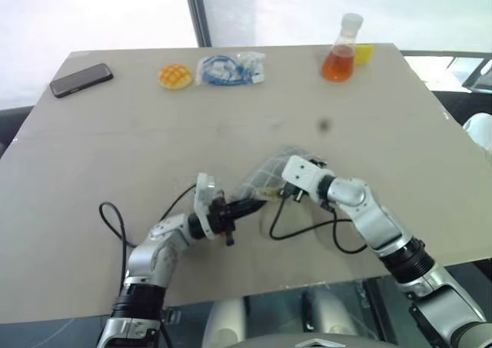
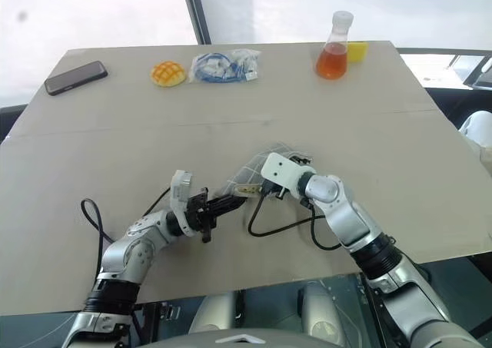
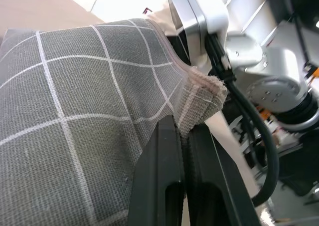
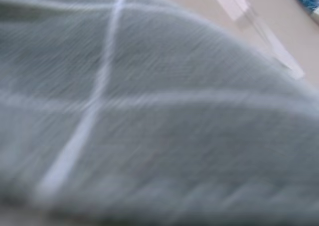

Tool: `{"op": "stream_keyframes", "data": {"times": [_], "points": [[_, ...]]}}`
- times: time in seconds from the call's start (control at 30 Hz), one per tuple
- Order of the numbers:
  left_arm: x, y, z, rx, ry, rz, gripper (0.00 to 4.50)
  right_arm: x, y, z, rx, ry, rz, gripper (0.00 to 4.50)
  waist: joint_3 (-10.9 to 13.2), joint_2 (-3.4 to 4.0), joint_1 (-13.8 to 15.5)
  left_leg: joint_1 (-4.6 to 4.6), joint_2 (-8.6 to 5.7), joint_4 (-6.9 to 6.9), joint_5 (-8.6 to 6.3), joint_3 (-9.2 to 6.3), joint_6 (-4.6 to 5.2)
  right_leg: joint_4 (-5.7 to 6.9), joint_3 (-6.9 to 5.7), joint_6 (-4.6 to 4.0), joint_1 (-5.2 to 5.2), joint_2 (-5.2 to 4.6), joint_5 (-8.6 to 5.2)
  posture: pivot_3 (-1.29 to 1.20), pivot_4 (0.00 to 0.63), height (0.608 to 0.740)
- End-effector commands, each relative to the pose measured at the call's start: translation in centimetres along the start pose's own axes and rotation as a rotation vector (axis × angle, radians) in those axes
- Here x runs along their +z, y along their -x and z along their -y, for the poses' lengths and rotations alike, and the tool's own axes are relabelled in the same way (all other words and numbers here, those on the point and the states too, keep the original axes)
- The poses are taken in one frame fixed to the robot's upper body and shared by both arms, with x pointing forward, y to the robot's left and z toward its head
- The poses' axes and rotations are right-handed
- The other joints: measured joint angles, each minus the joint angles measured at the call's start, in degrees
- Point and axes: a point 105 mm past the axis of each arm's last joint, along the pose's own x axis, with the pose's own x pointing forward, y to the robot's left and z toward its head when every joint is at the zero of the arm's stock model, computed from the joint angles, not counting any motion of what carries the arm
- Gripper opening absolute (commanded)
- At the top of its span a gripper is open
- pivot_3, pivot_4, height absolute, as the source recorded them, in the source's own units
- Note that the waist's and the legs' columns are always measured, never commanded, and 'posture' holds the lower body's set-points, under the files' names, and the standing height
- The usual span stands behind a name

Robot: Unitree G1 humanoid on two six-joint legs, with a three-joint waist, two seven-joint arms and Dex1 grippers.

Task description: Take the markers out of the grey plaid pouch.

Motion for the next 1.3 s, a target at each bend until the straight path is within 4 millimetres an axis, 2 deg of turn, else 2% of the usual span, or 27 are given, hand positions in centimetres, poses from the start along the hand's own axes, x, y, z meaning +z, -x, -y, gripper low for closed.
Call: {"op": "stream_keyframes", "data": {"times": [0.03, 0.17, 0.3, 0.4, 0.53, 0.63, 0.87, 0.97, 1.07, 1.2, 1.3], "points": [[1.9, -0.3, 2.2, -0.125, 0.044, 0.031, 0.00, 1.0, 2.6, 0.5, 0.052, 0.004, 0.005, 1.43, 0.04, 0.00, 0.10, -0.01, 0.00, 0.00, 0.00, 0.00, 0.00, -0.01, 0.00, 0.00, -0.01, 0.00, 0.00, 0.00, 0.150, 0.740], [3.2, -0.5, 3.9, -0.228, 0.166, 0.039, 0.00, 2.6, 6.4, 0.9, 0.127, -0.010, -0.014, 1.43, 0.13, 0.03, 0.11, 0.00, -0.01, 0.01, 0.00, 0.00, 0.00, -0.01, 0.00, 0.00, -0.01, -0.03, 0.00, 0.00, 0.150, 0.740], [3.7, -0.5, 4.0, -0.248, 0.228, 0.047, 0.00, 4.0, 8.1, 0.3, 0.204, -0.044, -0.049, 1.43, 0.14, 0.03, -0.09, 0.00, 0.00, 0.01, 0.00, -0.01, 0.00, 0.00, -0.01, 0.00, -0.04, -0.02, 0.00, 0.00, 0.150, 0.740], [3.0, -0.8, 2.5, -0.161, 0.203, 0.056, 0.00, 3.6, 7.1, -0.4, 0.218, -0.058, -0.080, 1.43, 0.12, 0.01, -0.04, 0.02, 0.00, 0.00, 0.00, -0.02, 0.00, -0.01, 0.00, -0.01, -0.04, -0.02, 0.00, 0.00, 0.150, 0.740], [1.6, -0.9, 1.2, -0.074, 0.126, 0.020, 0.00, 1.6, 5.4, -0.9, 0.196, -0.049, -0.125, 1.43, 0.11, -0.01, 0.12, -0.03, -0.07, 0.00, 0.00, 0.00, 0.00, -0.06, 0.01, -0.01, -0.05, -0.07, 0.00, 0.00, 0.150, 0.740], [0.7, -0.7, 0.3, -0.012, 0.064, -0.009, 0.00, 1.2, 4.9, -1.0, 0.179, -0.042, -0.117, 1.43, 0.12, -0.01, 0.15, -0.06, -0.10, 0.01, 0.00, 0.02, 0.00, -0.08, 0.02, -0.02, -0.05, -0.11, 0.00, 0.00, 0.150, 0.740], [0.8, -0.5, -1.5, 0.113, -0.019, 0.009, 0.00, -0.1, 3.7, -0.2, 0.090, -0.015, -0.122, 1.43, 0.11, -0.01, 0.10, -0.03, -0.10, 0.01, 0.00, 0.03, 0.00, -0.05, 0.03, -0.01, -0.06, -0.10, 0.00, 0.00, 0.150, 0.740], [1.0, -0.6, -1.2, 0.095, 0.000, 0.014, 0.00, -0.4, 3.3, -0.1, 0.080, -0.015, -0.112, 1.43, 0.10, -0.02, 0.09, -0.03, -0.10, 0.02, 0.00, 0.03, 0.00, -0.04, 0.03, 0.00, -0.05, -0.10, 0.00, 0.00, 0.150, 0.740], [1.5, -0.9, 0.3, 0.008, 0.069, 0.034, 0.00, -0.3, 3.3, -0.1, 0.092, -0.040, -0.094, 1.43, 0.11, -0.02, 0.07, -0.03, -0.09, 0.02, 0.00, 0.03, 0.00, -0.03, 0.03, 0.00, -0.05, -0.08, 0.00, 0.00, 0.150, 0.740], [2.1, -1.2, 2.3, -0.111, 0.167, 0.039, 0.00, 0.1, 4.2, -0.6, 0.145, -0.062, -0.080, 1.43, 0.11, -0.02, 0.02, -0.04, -0.09, 0.01, 0.00, 0.03, 0.00, -0.03, 0.03, 0.00, -0.06, -0.08, 0.00, 0.00, 0.150, 0.740], [2.4, -1.3, 3.2, -0.162, 0.209, 0.028, 0.00, 0.6, 5.2, -0.5, 0.173, -0.068, -0.071, 1.43, 0.12, -0.02, 0.11, -0.04, -0.09, 0.01, 0.00, 0.03, 0.00, -0.03, 0.03, 0.01, -0.06, -0.09, 0.00, 0.00, 0.150, 0.740]]}}
